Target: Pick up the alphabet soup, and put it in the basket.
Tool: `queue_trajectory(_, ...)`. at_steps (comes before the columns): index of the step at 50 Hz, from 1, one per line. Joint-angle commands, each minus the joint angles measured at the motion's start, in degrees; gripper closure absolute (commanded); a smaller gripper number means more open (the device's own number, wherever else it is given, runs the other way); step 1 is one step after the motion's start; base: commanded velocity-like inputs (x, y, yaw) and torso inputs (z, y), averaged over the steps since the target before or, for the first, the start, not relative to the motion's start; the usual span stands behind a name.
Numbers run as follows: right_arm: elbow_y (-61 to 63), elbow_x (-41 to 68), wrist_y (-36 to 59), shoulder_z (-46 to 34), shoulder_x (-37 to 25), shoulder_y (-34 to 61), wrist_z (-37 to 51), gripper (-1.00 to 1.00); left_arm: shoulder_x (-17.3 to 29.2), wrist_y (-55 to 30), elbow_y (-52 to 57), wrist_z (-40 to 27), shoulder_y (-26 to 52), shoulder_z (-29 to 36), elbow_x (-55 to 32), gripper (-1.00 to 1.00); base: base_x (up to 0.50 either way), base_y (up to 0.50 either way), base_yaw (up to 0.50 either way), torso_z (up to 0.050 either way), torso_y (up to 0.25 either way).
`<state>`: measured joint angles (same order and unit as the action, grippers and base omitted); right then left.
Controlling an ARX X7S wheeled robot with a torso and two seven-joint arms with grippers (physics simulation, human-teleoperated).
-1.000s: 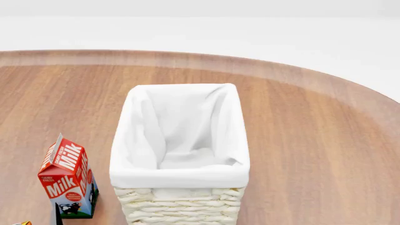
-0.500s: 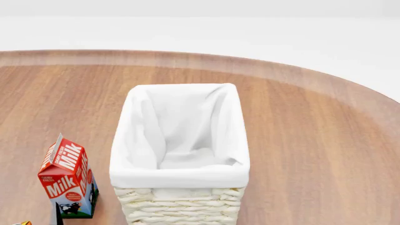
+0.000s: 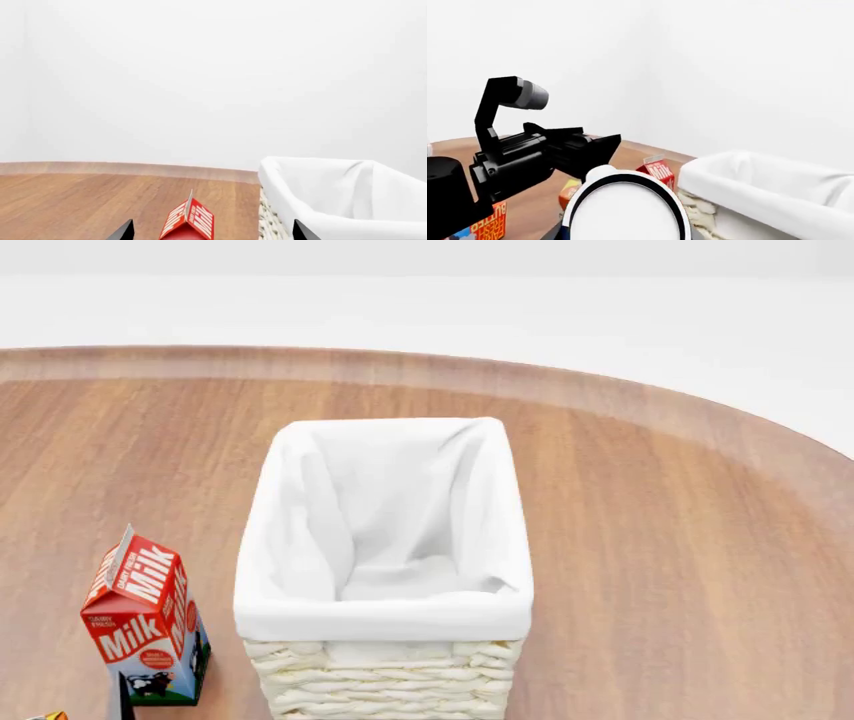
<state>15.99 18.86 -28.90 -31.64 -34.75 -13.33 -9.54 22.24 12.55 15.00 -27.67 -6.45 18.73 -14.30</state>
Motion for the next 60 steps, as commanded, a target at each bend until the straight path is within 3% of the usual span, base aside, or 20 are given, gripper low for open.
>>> queue_trajectory(1,2.3,2.4,-1.3,2.4,0.6,-0.1,2.9,1.00,0.1,0.2,-0.2,-0.1,0.1,0.0,-0.2,-1.00,0.00,0.00,0.00,0.000,0.000)
queue_trajectory(21,8.6,4.1,3.1,6.3,0.7,1.4,10.1,1.00,0.2,0.3,-0.3,-0.4,0.3,-0.2,-0.7,-1.00,0.00,0.00,0.00,0.000,0.000)
queue_trajectory(34,21.2,9.1,26.3,8.8,-2.5,12.4,21.2,1.00,0.4,0.1,-0.1,-0.6,0.3,0.0,-0.7,-1.00,0.00,0.00,0.00,0.000,0.001)
queue_trajectory(60,27.4,20.2,58.9,6.4,-0.4,41.7,30.7,1.00,0.3,-0.3,0.0,-0.8,0.5,0.9,-0.1,-1.00,0.00,0.00,0.00,0.000,0.000)
